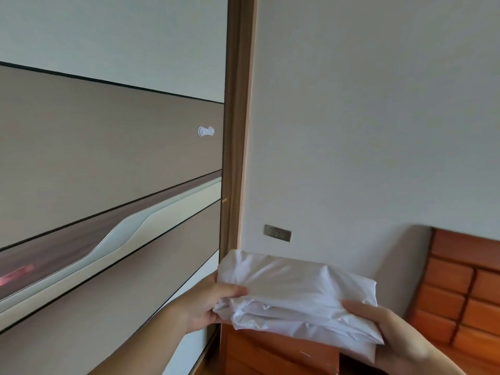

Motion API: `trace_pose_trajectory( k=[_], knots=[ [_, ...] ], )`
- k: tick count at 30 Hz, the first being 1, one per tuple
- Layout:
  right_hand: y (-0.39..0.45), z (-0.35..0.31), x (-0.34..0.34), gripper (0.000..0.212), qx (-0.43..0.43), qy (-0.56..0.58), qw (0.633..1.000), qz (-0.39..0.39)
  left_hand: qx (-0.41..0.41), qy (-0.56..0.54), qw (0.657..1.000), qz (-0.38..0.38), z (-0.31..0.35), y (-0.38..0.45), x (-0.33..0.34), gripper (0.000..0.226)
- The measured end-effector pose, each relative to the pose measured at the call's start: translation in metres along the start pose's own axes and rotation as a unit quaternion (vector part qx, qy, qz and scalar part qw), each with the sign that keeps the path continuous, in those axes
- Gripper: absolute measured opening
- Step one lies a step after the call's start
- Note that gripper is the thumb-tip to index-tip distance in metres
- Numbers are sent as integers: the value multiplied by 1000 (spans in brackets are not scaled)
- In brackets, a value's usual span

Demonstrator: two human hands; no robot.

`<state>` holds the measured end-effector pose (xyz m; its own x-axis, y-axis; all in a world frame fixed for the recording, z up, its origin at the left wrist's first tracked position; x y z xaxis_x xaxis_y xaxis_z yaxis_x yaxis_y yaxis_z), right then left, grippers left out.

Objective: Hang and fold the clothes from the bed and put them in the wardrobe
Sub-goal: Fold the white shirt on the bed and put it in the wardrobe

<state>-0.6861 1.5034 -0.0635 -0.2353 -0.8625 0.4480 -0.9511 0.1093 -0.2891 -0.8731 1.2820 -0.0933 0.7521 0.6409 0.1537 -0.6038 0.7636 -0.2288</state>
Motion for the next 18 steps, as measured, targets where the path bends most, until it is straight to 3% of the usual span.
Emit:
trace_pose_trajectory(
  k=[7,10,14,18],
  knots=[
    [116,-51,-28,41,-5,-24,1000,-2,-2,2,1000,17,40,77,-41,60],
    [172,-74,-37,37,-19,-27,999,-8,0,-4,998,57,61,110,-61,48],
    [254,-107,-35,17,-66,59,995,-35,19,-31,993,116,93,157,-92,23],
    [339,-124,-9,39,-76,199,976,-52,57,-64,984,158,118,209,-120,26]
  ],
)
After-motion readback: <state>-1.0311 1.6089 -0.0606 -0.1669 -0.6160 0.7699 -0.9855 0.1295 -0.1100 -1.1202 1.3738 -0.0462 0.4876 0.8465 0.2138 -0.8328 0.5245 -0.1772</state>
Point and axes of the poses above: each hand's wrist, its own y-axis towards the middle knuckle, its own x-axis out of the palm, z = x × y, the point moved 6 cm from there along y, towards the middle knuckle, and after that the axes turned 2 degrees about -z, right-handed, at the moved point
